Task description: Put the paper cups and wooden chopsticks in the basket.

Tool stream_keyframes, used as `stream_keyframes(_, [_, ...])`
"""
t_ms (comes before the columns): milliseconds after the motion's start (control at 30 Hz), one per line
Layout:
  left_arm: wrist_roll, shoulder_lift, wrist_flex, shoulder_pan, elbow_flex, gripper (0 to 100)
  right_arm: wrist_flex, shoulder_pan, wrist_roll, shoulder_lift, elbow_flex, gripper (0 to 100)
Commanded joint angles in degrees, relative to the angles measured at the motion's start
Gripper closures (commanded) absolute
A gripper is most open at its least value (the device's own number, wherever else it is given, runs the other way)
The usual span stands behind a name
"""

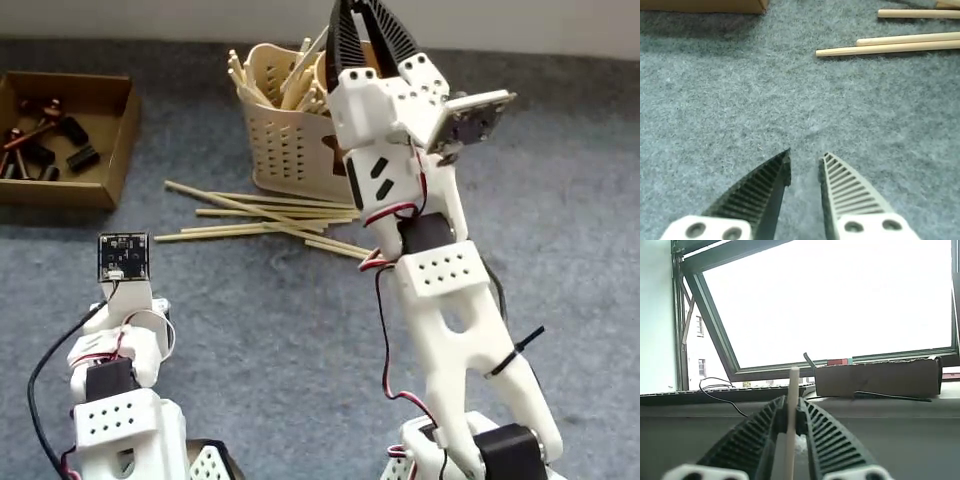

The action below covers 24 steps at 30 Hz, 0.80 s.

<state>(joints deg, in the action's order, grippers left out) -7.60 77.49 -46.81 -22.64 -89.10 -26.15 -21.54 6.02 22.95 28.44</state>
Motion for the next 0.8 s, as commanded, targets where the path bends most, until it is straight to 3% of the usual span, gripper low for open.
stream_keyframes(0, [-0.3,0.5,1.1,-0.5,0.3,90,-1.5,0.4,-0.7,-0.8,-2.5,99.3])
stream_keyframes(200, [-0.3,0.5,1.1,-0.5,0.3,90,-1.4,-4.1,-15.6,-4.3,-2.3,99.3])
stream_keyframes(367, [-0.3,0.5,1.1,-0.5,0.3,90,-1.4,-7.3,-22.6,-4.8,1.4,99.3])
stream_keyframes(533, [-0.3,0.5,1.1,-0.5,0.3,90,-0.7,-8.1,-26.0,-5.3,2.3,99.3])
stream_keyframes(767, [-0.3,0.5,1.1,-0.5,0.3,90,8.5,-8.1,-26.2,-4.8,1.9,99.1])
